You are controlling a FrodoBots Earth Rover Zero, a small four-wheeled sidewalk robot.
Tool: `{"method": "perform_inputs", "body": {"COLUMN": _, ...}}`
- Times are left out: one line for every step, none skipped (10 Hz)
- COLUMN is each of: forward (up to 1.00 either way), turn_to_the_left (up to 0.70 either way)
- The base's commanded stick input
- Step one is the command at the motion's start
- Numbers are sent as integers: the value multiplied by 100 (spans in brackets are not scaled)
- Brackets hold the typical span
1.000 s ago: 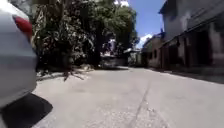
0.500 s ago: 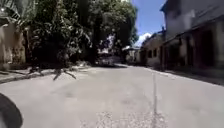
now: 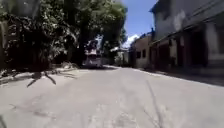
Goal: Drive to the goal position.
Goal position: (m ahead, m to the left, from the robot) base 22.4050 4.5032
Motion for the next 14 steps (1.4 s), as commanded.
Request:
{"method": "perform_inputs", "body": {"forward": 100, "turn_to_the_left": -1}}
{"method": "perform_inputs", "body": {"forward": 100, "turn_to_the_left": -2}}
{"method": "perform_inputs", "body": {"forward": 100, "turn_to_the_left": -5}}
{"method": "perform_inputs", "body": {"forward": 100, "turn_to_the_left": -2}}
{"method": "perform_inputs", "body": {"forward": 100, "turn_to_the_left": 6}}
{"method": "perform_inputs", "body": {"forward": 100, "turn_to_the_left": 17}}
{"method": "perform_inputs", "body": {"forward": 100, "turn_to_the_left": 24}}
{"method": "perform_inputs", "body": {"forward": 100, "turn_to_the_left": 5}}
{"method": "perform_inputs", "body": {"forward": 100, "turn_to_the_left": 2}}
{"method": "perform_inputs", "body": {"forward": 100, "turn_to_the_left": 2}}
{"method": "perform_inputs", "body": {"forward": 100, "turn_to_the_left": 2}}
{"method": "perform_inputs", "body": {"forward": 100, "turn_to_the_left": 2}}
{"method": "perform_inputs", "body": {"forward": 100, "turn_to_the_left": 2}}
{"method": "perform_inputs", "body": {"forward": 100, "turn_to_the_left": 3}}
